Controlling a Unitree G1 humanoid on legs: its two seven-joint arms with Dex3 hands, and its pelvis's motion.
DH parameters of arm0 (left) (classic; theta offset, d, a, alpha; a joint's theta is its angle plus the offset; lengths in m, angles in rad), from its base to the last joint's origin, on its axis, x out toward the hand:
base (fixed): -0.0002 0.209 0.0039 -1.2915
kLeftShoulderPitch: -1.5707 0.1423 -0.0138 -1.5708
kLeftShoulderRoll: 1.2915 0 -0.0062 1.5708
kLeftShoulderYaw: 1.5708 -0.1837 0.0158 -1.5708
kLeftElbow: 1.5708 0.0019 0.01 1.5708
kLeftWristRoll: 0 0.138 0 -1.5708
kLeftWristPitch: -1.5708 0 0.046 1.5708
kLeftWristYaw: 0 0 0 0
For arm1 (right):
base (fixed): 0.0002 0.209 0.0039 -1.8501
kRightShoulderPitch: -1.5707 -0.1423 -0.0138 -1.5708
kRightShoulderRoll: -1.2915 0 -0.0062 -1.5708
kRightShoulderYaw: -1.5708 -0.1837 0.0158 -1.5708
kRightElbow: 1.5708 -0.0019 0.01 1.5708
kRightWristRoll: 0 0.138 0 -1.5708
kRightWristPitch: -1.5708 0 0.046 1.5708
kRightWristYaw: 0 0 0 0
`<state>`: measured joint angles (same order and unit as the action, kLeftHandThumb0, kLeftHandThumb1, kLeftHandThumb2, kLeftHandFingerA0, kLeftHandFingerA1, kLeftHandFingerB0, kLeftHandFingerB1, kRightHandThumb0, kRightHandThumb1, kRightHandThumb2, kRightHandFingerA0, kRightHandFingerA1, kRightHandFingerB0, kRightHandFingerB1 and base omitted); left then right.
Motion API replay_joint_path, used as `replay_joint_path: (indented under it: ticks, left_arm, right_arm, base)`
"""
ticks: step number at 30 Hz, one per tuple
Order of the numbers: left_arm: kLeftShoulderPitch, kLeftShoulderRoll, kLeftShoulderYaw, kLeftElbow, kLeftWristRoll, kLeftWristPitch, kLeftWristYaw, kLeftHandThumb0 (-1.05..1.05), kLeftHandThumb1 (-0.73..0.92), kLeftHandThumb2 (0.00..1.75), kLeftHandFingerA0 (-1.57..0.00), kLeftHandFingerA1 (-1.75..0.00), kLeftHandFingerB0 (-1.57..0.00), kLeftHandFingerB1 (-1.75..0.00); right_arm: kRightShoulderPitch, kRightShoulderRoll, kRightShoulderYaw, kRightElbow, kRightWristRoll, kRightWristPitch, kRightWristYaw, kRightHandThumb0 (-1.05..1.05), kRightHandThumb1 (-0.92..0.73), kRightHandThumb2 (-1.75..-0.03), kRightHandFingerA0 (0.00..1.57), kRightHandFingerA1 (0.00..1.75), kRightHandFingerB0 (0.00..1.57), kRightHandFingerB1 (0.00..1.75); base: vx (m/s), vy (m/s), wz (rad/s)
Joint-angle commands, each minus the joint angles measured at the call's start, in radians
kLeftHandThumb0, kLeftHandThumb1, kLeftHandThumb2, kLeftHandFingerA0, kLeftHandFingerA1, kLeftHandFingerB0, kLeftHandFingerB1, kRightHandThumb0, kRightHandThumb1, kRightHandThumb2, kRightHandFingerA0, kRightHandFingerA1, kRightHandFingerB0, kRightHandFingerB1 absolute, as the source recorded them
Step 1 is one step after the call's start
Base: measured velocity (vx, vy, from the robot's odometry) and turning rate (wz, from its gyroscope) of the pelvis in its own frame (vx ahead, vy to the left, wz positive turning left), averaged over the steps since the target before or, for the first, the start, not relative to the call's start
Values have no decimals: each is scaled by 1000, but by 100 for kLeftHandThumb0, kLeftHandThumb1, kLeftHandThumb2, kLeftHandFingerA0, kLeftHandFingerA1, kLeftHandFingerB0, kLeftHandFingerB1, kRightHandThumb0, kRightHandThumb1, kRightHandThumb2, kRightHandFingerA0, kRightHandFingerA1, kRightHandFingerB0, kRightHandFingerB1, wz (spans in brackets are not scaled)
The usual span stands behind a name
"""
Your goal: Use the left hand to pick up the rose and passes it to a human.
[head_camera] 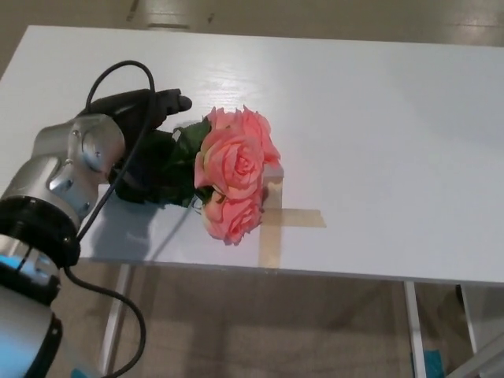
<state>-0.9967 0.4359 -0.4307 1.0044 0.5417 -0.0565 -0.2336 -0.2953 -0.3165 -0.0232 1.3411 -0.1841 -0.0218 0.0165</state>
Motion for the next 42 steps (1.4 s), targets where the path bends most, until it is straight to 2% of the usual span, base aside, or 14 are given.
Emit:
replay_joint_path:
  ticks: [1,10,11,15,17,18,20,23,24,29,30,31,32,42]
  left_arm:
    - [-28,-31,-23,34,34,-6,32,-61,40,77,-7,-23,-7,-25]
    - [-52,-88,-59,78,57,22,24,-60,40,76,-8,-22,-8,-26]
    - [-58,-96,-69,81,65,31,16,-56,37,74,-6,-33,-6,-29]
    - [-66,-113,-100,87,80,49,1,-61,39,69,-10,-35,-6,-30]
    - [-36,-121,-131,51,99,64,-33,-53,40,66,-24,-39,-9,-34]
    - [-38,-140,-146,54,101,69,-55,-27,39,86,-37,-57,-9,-46]
    - [-34,-155,-159,53,99,73,-75,-23,49,95,-68,-77,-11,-47]
    - [-33,-155,-163,47,97,79,-78,-23,49,95,-68,-77,-11,-47]
    - [-37,-157,-167,49,99,80,-82,-25,78,64,-79,-49,-42,-34]
    - [-43,-162,-199,35,121,113,-118,-24,78,64,-84,-49,-57,-39]
    - [-56,-168,-220,38,146,141,-119,-26,72,62,-114,-66,-70,-49]
    - [-57,-168,-223,37,149,146,-120,-26,72,62,-114,-66,-70,-49]
    - [-43,-160,-221,26,149,136,-93,-25,75,62,-104,-62,-55,-44]
    - [25,-145,-179,-11,137,97,38,-25,78,63,-86,-82,-52,-42]
  right_arm:
    - [0,2,-3,1,2,3,11,-43,-61,-58,63,44,58,42]
    - [-5,-2,0,1,-1,2,13,-43,-61,-59,63,44,60,42]
    - [-7,-1,0,2,-1,4,12,-43,-61,-59,64,44,56,41]
    - [-6,1,1,2,-1,5,12,-43,-61,-59,63,44,54,40]
    - [15,12,-2,2,4,-2,12,-43,-61,-59,62,44,53,40]
    - [22,8,-9,2,10,-4,14,-44,-61,-57,62,43,53,39]
    - [30,4,-17,1,14,-6,17,-44,-61,-57,62,43,53,39]
    - [31,5,-20,0,12,-6,18,-44,-61,-57,62,43,53,39]
    - [26,7,-20,1,11,-4,16,-44,-61,-58,61,44,52,40]
    - [30,7,-27,3,11,-4,20,-43,-61,-58,61,44,52,40]
    - [20,3,-32,2,13,-3,21,-43,-61,-58,62,44,53,41]
    - [19,2,-33,2,12,-3,21,-43,-61,-58,62,44,53,41]
    - [20,4,-33,2,12,-3,20,-43,-61,-58,62,44,54,41]
    - [44,11,-37,4,10,-8,22,-43,-61,-58,61,44,55,41]
  base:
    - [0,0,0]
    - [0,0,0]
    - [0,0,0]
    - [0,0,0]
    - [0,0,0]
    - [0,0,0]
    - [0,0,0]
    - [0,0,0]
    - [0,0,0]
    - [0,0,0]
    - [0,0,0]
    - [0,0,0]
    - [0,0,0]
    - [0,0,0]
